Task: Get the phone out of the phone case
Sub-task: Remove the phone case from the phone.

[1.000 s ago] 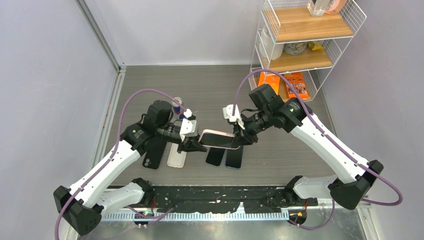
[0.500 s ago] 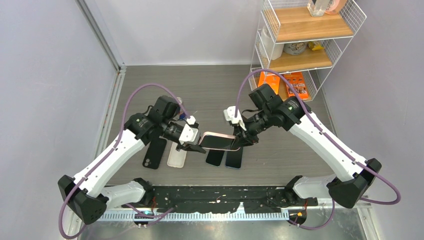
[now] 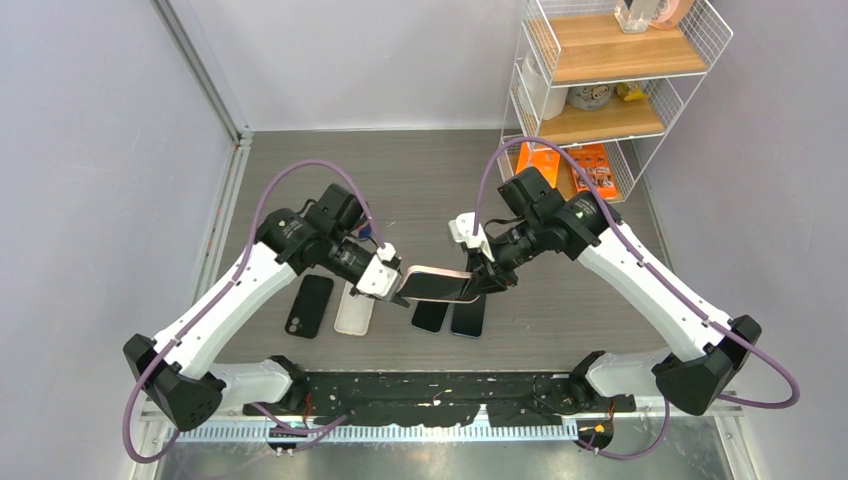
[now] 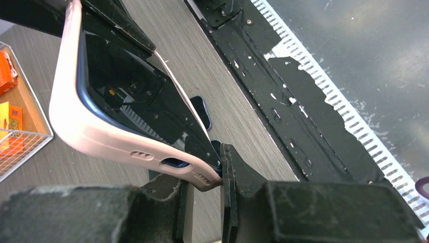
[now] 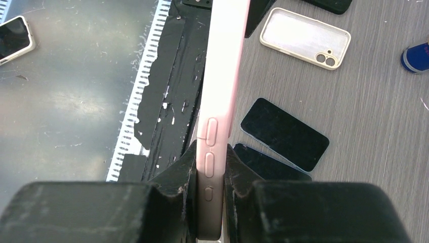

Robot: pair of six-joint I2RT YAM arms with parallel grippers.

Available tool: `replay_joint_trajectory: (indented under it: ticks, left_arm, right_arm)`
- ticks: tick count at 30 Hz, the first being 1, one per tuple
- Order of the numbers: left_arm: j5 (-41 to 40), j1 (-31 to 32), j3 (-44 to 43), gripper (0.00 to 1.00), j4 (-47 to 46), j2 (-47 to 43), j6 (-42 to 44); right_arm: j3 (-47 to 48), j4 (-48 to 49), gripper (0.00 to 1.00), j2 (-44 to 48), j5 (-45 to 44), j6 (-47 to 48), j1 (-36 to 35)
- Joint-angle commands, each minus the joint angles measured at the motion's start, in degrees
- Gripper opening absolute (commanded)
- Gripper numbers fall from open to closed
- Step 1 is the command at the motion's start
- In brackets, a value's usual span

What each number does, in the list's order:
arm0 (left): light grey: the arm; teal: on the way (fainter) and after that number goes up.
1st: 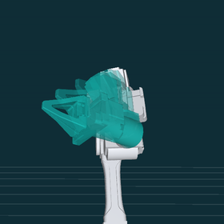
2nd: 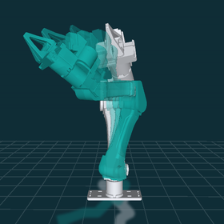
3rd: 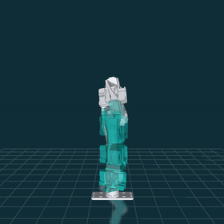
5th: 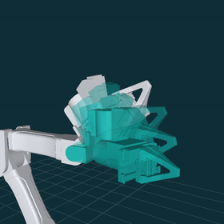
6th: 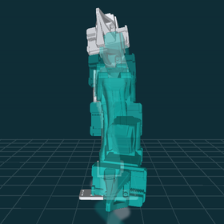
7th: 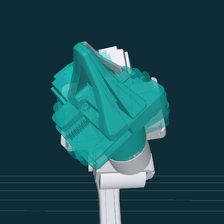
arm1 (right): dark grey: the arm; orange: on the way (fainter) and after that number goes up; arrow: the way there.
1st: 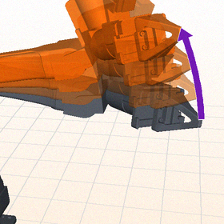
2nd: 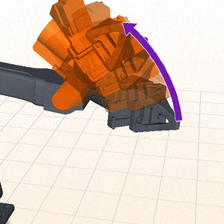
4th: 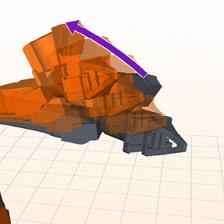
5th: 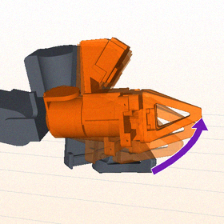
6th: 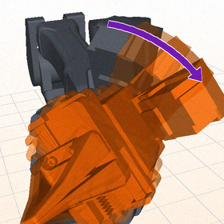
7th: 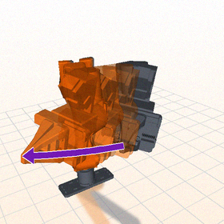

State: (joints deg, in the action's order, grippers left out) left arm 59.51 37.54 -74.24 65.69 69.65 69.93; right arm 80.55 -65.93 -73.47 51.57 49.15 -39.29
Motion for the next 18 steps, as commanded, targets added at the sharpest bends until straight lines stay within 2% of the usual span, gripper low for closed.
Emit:
replay_joint_trajectory:
  ticks: [1, 18]
  left_arm:
    - [-2.5, 0.4, -3.6, 0.0, 0.1, 1.0, 8.8]
    - [-8.7, 1.5, -7.4, 0.0, 1.5, 3.6, 15.3]
  right_arm:
    - [0.1, -4.5, 0.05, -0.4, 8.9, 2.9, -1.2]
    - [-0.4, -5.6, 0.05, -1.6, 8.8, 4.0, -1.9]
